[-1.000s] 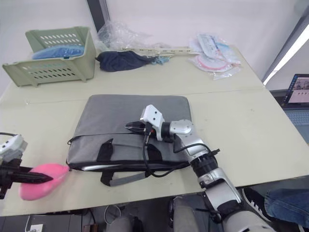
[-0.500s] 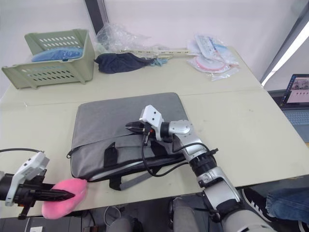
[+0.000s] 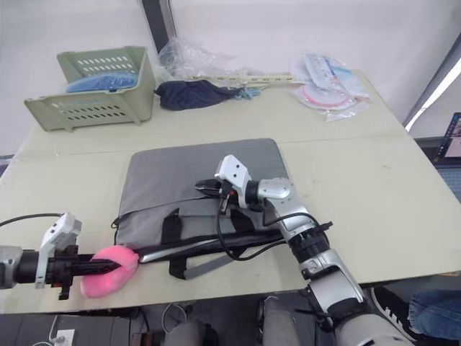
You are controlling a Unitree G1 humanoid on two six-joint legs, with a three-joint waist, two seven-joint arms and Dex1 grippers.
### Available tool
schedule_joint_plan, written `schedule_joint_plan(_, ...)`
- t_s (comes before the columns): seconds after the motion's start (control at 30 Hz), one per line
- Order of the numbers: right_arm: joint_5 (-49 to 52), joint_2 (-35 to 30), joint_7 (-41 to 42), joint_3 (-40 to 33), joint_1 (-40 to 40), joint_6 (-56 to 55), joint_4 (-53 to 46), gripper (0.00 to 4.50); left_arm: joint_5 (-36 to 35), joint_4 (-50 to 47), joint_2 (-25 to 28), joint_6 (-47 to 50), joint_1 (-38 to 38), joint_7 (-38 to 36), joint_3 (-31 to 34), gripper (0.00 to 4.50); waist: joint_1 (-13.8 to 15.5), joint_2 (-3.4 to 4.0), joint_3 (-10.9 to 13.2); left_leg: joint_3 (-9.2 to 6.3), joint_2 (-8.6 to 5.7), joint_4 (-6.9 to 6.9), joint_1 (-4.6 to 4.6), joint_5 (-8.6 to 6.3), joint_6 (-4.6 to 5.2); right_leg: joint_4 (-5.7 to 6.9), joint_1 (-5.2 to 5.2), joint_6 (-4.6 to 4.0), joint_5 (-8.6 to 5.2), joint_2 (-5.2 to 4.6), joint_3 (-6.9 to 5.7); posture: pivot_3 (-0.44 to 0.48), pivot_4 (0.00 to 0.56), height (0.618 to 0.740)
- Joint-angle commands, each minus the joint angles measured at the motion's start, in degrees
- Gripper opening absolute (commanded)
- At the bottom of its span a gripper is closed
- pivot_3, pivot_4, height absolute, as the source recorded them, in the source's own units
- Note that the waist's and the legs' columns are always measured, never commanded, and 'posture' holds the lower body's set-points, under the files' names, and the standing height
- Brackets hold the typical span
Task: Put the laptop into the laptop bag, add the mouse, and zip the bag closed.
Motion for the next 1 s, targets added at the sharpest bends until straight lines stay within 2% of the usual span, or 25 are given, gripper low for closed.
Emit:
schedule_joint_plan(0.03,-1.0,-0.2,-0.9,0.9,2.0,4.3,-1.1,0.0,2.1,4.1,-1.1,-3.2,-5.5,4.5,-0.9,0.03,0.5,0.07,0.0,-0.03,0.02,0.0,-0.01,0.0,0.0,0.02,-0.02,0.0,0.0,-0.01,-0.03,0.0,0.15,0.74)
schedule_joint_plan(0.2,-0.4,-1.1,-0.8,0.1,2.6,7.4,-5.3,0.0,2.3,7.6,0.5,-4.1,-8.4,2.2,-1.9,0.03,0.3,0.16,0.1,-0.16,0.09,-0.08,-0.11,0.03,-0.04,0.05,-0.12,0.0,0.0,0.05,-0.19,0.0,0.15,0.74)
schedule_joint_plan(0.27,1.4,-1.7,-0.2,-0.7,3.4,10.3,-8.5,0.0,-0.2,6.2,2.6,-2.0,-6.9,-2.0,-1.1,0.03,0.1,0.16,0.1,-0.13,0.14,-0.13,-0.17,0.02,-0.04,0.1,-0.16,0.0,0.0,0.15,-0.21,0.0,0.15,0.74)
schedule_joint_plan(0.3,2.5,-2.2,0.3,-1.0,4.0,12.0,-10.6,0.5,-1.5,5.8,3.6,-1.5,-6.2,-4.2,-0.3,0.0,0.1,0.15,0.1,-0.12,0.14,-0.17,-0.33,0.02,-0.04,0.06,-0.28,0.0,0.0,0.24,-0.25,0.0,0.15,0.74)
schedule_joint_plan(0.37,5.0,-3.5,0.5,-2.2,5.2,16.0,-15.8,0.9,-3.8,6.5,5.5,1.4,-6.7,-6.0,1.4,0.94,0.1,0.06,0.1,-0.07,0.08,-0.15,-0.77,-0.02,-0.04,0.08,-0.74,0.0,0.0,0.59,-0.23,0.0,0.15,0.74)
schedule_joint_plan(0.4,6.6,-4.6,0.4,-3.3,6.0,18.5,-19.3,1.34,-4.3,7.5,6.8,2.3,-6.8,-6.6,2.3,1.28,0.2,0.05,0.1,-0.07,-0.04,-0.11,-1.13,-0.02,-0.03,0.08,-1.09,-0.01,0.0,0.62,-0.25,0.0,0.15,0.74)
schedule_joint_plan(0.53,13.9,-11.5,0.6,-9.4,8.7,28.8,-31.9,3.3,-4.2,11.0,12.6,3.7,-5.2,-10.5,6.4,3.35,0.2,-0.08,0.2,0.18,-0.03,-0.11,-1.49,-0.19,-0.07,0.0,-1.35,-0.03,-0.01,0.93,-0.94,0.0,0.15,0.74)
schedule_joint_plan(0.57,16.4,-13.7,0.6,-11.6,9.4,31.8,-34.8,3.92,-3.3,12.7,14.4,3.0,-4.5,-11.9,7.1,3.89,0.2,-0.14,0.2,0.23,-0.03,-0.05,-1.91,-0.22,-0.07,-0.03,-1.7,-0.04,-0.02,0.91,-1.09,0.0,0.15,0.74)
schedule_joint_plan(0.6,18.1,-15.2,0.4,-13.0,10.0,33.8,-36.7,4.32,-2.8,13.5,15.5,2.4,-3.8,-12.8,7.6,4.27,0.2,-0.13,0.3,0.35,-0.05,0.03,-2.24,-0.22,-0.07,-0.01,-2.04,-0.04,-0.02,0.89,-1.21,0.0,0.15,0.74)
schedule_joint_plan(0.67,22.4,-20.7,0.8,-18.6,12.5,39.1,-40.5,4.43,-0.4,20.6,18.3,-1.5,-6.2,-13.4,7.1,4.4,0.2,-0.1,0.4,0.51,-0.05,0.0,-2.24,-0.22,-0.07,-0.03,-2.07,-0.04,-0.02,0.85,-1.43,0.0,0.15,0.74)
schedule_joint_plan(0.73,25.8,-26.7,0.8,-24.8,15.3,44.3,-42.6,4.43,0.1,27.9,19.9,-2.8,-12.6,-13.2,5.2,4.4,0.5,-0.29,0.7,0.57,-0.01,-0.03,-2.25,-0.21,-0.08,-0.13,-2.07,-0.04,-0.03,0.89,-1.58,0.0,0.15,0.74)
schedule_joint_plan(0.8,28.7,-30.7,0.1,-29.3,17.0,48.7,-42.3,4.43,0.8,34.4,19.2,-5.0,-19.4,-13.7,2.4,4.4,0.6,-0.41,0.8,0.61,0.02,-0.03,-2.24,-0.2,-0.09,-0.15,-2.05,-0.04,-0.03,0.9,-1.57,0.0,0.15,0.74)
schedule_joint_plan(0.9,30.2,-34.0,-2.0,-33.3,18.6,51.9,-40.3,4.43,3.4,40.6,14.9,-9.4,-29.2,-11.4,-2.0,4.4,0.4,-0.49,0.9,0.84,0.02,0.0,-2.12,-0.2,-0.09,-0.16,-1.95,-0.03,-0.02,0.88,-1.49,0.0,0.15,0.74)
schedule_joint_plan(1.0,30.7,-34.8,-5.2,-37.1,19.6,56.3,-35.2,4.43,4.3,43.1,7.3,-7.7,-36.7,-8.3,-6.2,4.4,0.3,-0.54,0.9,1.01,0.02,-0.02,-2.01,-0.2,-0.09,-0.04,-1.96,0.0,0.0,0.87,-1.44,0.0,0.15,0.74)
